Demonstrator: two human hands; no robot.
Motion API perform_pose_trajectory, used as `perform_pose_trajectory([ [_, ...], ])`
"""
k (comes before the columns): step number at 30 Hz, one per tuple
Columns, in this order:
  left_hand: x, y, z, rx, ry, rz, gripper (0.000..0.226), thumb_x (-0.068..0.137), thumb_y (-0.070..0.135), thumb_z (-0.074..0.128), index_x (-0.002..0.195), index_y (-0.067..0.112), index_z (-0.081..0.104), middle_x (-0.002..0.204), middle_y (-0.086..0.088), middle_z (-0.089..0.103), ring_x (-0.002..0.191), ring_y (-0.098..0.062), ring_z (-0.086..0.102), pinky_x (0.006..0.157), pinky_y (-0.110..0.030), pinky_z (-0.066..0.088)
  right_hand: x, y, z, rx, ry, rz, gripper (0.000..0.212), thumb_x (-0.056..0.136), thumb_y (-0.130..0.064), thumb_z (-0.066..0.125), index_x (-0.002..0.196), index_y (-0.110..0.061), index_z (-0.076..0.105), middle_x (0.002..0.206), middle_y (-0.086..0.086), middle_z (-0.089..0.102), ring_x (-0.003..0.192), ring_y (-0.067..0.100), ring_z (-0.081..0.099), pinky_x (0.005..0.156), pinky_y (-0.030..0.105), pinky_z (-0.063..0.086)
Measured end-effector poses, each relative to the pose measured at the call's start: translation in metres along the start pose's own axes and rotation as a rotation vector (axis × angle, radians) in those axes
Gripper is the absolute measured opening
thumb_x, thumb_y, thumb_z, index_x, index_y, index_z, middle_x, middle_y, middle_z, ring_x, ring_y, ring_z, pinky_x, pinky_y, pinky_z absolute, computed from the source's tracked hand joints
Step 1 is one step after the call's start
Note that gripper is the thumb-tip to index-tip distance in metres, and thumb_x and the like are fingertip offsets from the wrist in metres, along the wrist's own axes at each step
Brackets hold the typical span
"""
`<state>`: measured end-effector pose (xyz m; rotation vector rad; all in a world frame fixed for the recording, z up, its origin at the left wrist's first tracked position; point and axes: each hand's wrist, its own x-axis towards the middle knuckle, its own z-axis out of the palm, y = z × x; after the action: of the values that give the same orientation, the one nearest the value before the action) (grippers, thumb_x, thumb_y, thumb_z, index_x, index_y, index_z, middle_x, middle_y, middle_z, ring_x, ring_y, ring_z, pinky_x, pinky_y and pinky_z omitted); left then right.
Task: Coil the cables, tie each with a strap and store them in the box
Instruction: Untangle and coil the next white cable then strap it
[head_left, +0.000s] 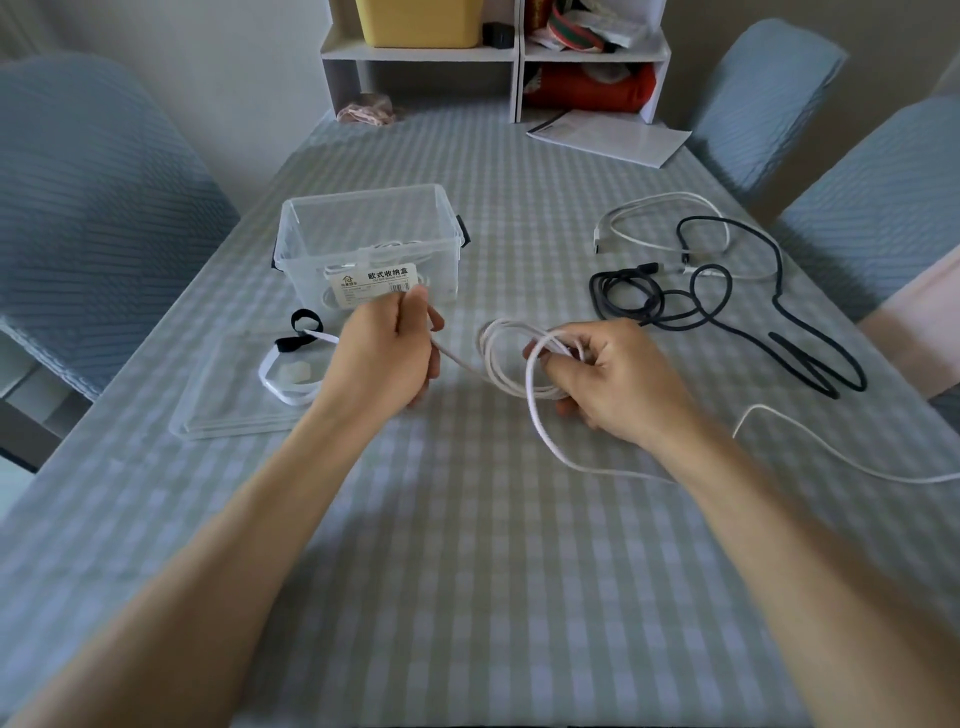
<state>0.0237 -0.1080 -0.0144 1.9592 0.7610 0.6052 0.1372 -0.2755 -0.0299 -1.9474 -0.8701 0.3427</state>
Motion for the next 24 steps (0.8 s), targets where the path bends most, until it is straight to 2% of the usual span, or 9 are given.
perform_pose_trajectory([
  [3,0.005,-0.001,-0.007,-0.048,0.050,-0.016,0.039,0.107,0.030,0.033,0.079,0.014,0.054,0.051,-0.001,0.050,0.037,-0.011,0.042,0.047,-0.026,0.037,-0.001,-0.004,-0.001,-0.011,-0.052,-0.009,0.014,0.094,-0.016,0.062,0.089,-0.015,0.076,0.046,-0.004,0.057,0.039,0.008,0.050,0.041,0.022,0.037],
  [7,-0.003,0.003,-0.003,-0.231,-0.060,-0.019,0.038,0.106,0.032,0.041,0.079,0.011,0.057,0.049,0.000,0.049,0.041,-0.016,0.045,0.047,-0.026,0.039,0.000,-0.006,0.003,-0.131,-0.078,-0.043,0.018,0.095,-0.017,0.058,0.087,-0.020,0.074,0.068,0.008,0.069,0.060,0.019,0.066,0.057,0.036,0.055],
  [9,-0.009,0.005,0.006,-0.399,-0.145,-0.056,0.036,0.102,0.037,0.052,0.084,0.008,0.064,0.060,-0.007,0.053,0.054,-0.021,0.051,0.054,-0.030,0.043,0.002,-0.006,0.003,-0.201,-0.085,-0.062,0.020,0.096,-0.016,0.055,0.086,-0.026,0.070,0.072,-0.001,0.069,0.060,0.008,0.062,0.057,0.028,0.049],
  [11,-0.014,0.002,0.016,-0.393,-0.208,-0.049,0.048,0.091,0.051,0.059,0.091,0.004,0.068,0.078,-0.011,0.061,0.072,-0.024,0.059,0.069,-0.035,0.050,0.003,-0.006,0.004,-0.228,-0.094,-0.087,0.019,0.097,-0.017,0.054,0.088,-0.025,0.068,0.078,-0.003,0.070,0.068,0.009,0.064,0.061,0.031,0.049],
  [13,-0.016,-0.002,0.026,-0.258,-0.186,0.007,0.050,0.082,0.063,0.055,0.094,0.018,0.071,0.096,-0.004,0.070,0.093,-0.019,0.066,0.086,-0.038,0.051,0.003,-0.005,0.002,-0.218,-0.102,-0.097,0.017,0.098,-0.017,0.053,0.091,-0.019,0.068,0.077,-0.005,0.069,0.068,0.007,0.063,0.061,0.032,0.048],
  [15,-0.018,-0.002,0.028,-0.145,-0.145,0.050,0.031,0.088,0.063,0.049,0.092,0.038,0.067,0.105,0.004,0.067,0.106,-0.009,0.061,0.095,-0.031,0.047,0.003,-0.004,0.002,-0.225,-0.108,-0.103,0.017,0.098,-0.017,0.051,0.093,-0.018,0.067,0.076,-0.003,0.067,0.067,0.011,0.063,0.062,0.036,0.049],
  [18,-0.024,0.003,0.028,-0.063,-0.250,0.121,0.020,0.096,0.054,0.050,0.094,0.037,0.061,0.098,0.010,0.068,0.095,0.004,0.061,0.080,-0.014,0.046,0.002,-0.004,0.001,-0.243,-0.124,-0.128,0.016,0.099,-0.017,0.048,0.091,-0.017,0.062,0.078,0.003,0.067,0.072,0.022,0.064,0.065,0.044,0.050],
  [21,-0.023,0.004,0.028,-0.032,-0.287,0.134,0.025,0.079,0.051,0.058,0.098,0.034,0.061,0.089,0.012,0.070,0.087,0.000,0.065,0.079,-0.021,0.050,0.001,-0.005,0.001,-0.247,-0.151,-0.146,0.021,0.098,-0.014,0.047,0.078,-0.019,0.054,0.072,0.001,0.061,0.064,0.019,0.057,0.059,0.040,0.043],
  [24,-0.020,0.005,0.022,-0.100,-0.360,0.099,0.034,0.079,0.047,0.061,0.105,0.026,0.064,0.077,0.015,0.067,0.076,0.000,0.062,0.073,-0.022,0.049,0.000,-0.006,-0.001,-0.262,-0.151,-0.122,0.023,0.098,-0.015,0.048,0.077,-0.022,0.054,0.071,-0.002,0.059,0.063,0.017,0.056,0.057,0.036,0.042],
])
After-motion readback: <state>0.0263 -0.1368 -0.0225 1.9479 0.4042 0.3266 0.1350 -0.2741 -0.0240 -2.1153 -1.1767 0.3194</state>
